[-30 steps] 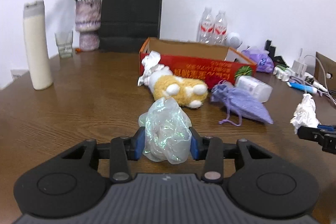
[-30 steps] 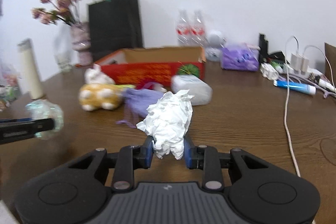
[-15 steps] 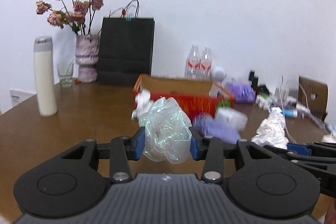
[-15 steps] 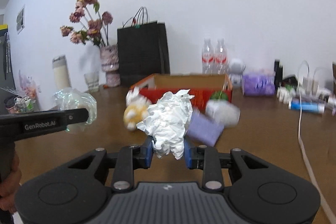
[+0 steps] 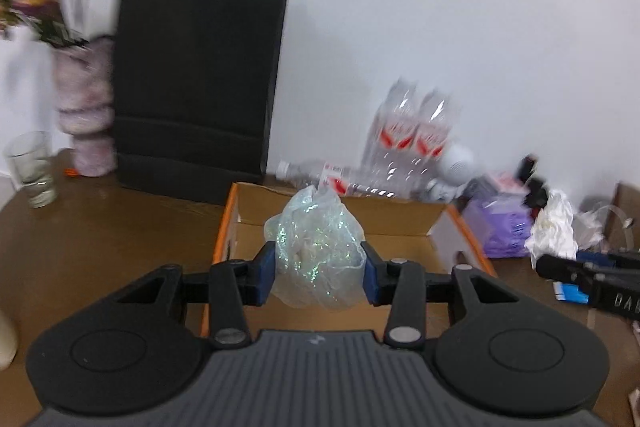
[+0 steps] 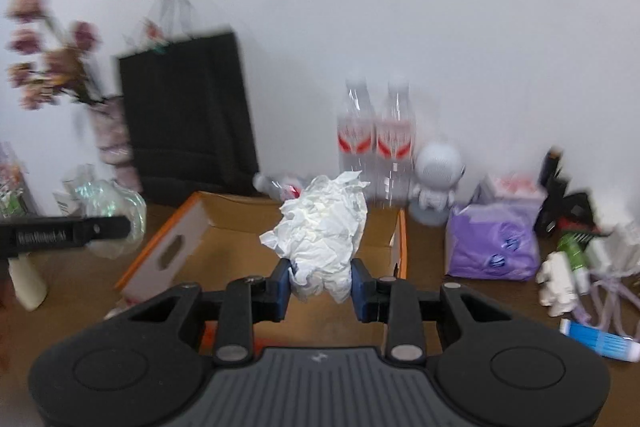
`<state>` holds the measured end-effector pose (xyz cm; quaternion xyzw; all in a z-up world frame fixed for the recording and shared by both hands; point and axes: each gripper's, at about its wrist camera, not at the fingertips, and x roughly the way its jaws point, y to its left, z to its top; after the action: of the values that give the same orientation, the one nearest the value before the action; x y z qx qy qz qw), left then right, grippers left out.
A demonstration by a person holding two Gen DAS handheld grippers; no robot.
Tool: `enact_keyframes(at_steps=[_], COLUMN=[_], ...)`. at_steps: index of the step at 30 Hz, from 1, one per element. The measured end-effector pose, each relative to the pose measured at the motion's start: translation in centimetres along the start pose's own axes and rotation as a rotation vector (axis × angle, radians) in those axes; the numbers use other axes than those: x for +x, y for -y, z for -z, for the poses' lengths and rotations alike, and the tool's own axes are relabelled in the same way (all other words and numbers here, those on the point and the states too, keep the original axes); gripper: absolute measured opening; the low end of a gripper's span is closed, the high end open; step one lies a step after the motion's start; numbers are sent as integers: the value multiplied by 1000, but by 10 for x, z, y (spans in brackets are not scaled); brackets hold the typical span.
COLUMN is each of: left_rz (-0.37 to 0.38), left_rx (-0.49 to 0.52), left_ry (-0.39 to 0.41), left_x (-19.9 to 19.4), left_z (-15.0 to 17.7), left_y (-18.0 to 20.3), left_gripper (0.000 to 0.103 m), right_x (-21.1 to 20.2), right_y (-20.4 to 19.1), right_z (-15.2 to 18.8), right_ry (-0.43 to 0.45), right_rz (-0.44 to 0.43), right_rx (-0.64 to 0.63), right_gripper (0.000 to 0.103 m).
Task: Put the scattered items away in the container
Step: 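Grasp white tissue with right gripper while left grasps iridescent bag, drop both into box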
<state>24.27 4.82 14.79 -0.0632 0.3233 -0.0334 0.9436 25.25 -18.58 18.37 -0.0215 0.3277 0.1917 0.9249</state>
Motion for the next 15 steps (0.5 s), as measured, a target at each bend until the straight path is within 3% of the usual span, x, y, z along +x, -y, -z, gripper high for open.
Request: enact_keyframes(at_steps=[6, 10, 15], left_rz=[-40, -107, -125], left_rx=[18, 71, 98], left_ry=[-240, -289, -308], left_x=[129, 172, 195], left_z=[-20, -18, -18], left_y=[-5, -11, -14], left_gripper=[43, 43, 50], right_x=[127, 190, 227], right_y=[8, 14, 16], right_z=[-40, -42, -35], right_ry=[-263, -377, -400], right_rz=[11, 57, 100], right_rx=[29, 48, 25], right_gripper=[29, 29, 33])
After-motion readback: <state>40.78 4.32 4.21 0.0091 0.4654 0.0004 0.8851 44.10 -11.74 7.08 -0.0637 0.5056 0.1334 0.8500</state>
